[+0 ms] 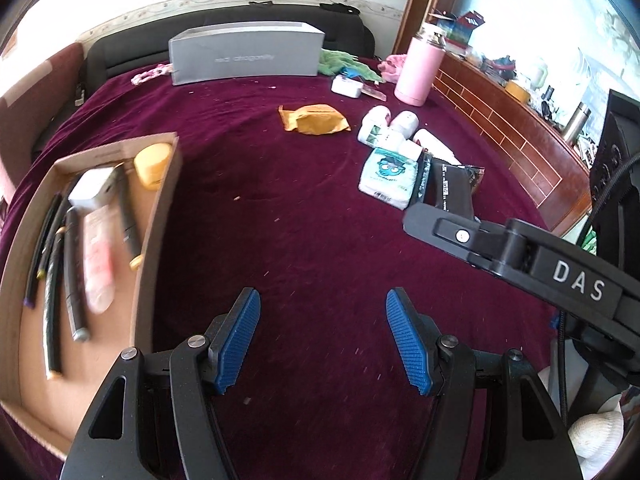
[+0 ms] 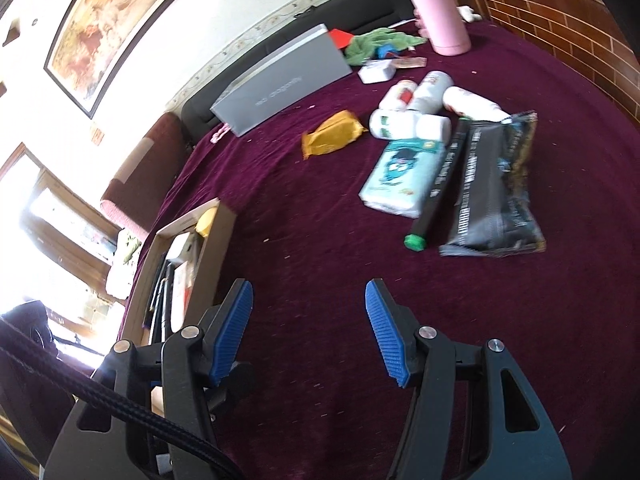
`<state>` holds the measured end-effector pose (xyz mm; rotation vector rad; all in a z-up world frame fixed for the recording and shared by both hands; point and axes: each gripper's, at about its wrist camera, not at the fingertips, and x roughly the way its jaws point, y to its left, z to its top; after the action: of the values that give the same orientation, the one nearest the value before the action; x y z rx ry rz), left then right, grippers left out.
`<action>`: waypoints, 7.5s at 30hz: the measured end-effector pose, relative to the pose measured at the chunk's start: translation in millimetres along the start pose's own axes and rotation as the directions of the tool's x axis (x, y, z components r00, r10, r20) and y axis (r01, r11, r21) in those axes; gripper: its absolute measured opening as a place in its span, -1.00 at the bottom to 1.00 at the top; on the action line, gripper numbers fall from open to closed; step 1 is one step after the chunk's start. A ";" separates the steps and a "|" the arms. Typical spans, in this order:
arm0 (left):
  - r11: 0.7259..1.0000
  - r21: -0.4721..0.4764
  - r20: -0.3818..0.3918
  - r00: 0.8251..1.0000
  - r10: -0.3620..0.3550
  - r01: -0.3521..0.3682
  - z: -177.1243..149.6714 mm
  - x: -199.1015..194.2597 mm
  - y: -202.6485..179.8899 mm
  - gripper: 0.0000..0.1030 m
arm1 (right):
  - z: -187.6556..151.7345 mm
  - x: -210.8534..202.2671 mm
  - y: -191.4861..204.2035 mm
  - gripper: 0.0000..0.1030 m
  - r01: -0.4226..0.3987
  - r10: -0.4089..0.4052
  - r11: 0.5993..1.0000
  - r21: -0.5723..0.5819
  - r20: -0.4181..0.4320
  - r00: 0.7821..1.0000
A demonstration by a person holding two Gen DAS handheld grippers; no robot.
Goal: Organize objects
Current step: 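Move both open grippers from the tray toward the white cartoon packet, then grasp the white cartoon packet with the left gripper while the right grasps the green-capped marker, then carry the cartoon packet and green-capped marker over the cardboard tray with both grippers, then lower the packet and marker into the tray and open both grippers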
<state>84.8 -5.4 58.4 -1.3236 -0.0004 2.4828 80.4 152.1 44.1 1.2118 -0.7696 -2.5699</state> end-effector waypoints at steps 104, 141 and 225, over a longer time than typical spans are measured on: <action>0.989 -0.070 0.069 0.990 -0.126 0.130 13.1 48.3 39.1 -0.21 | 46.3 45.0 -39.3 -0.76 0.360 -0.367 0.927 -0.109 -0.061 0.928; 0.982 -0.172 0.236 0.971 -0.034 0.077 -34.5 -53.2 108.9 -0.20 | -16.0 20.4 110.3 -0.75 0.107 -0.135 0.948 -0.300 -0.075 0.988; 0.928 -0.335 0.122 0.969 0.216 -0.165 -64.2 -52.1 265.6 -0.20 | -88.6 156.2 226.3 -0.74 -0.082 -0.083 0.922 -0.379 -0.400 0.913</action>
<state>88.0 -281.4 23.6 -1.2968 -0.3462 2.8420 37.9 -132.1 14.7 1.5248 -0.1558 -2.1957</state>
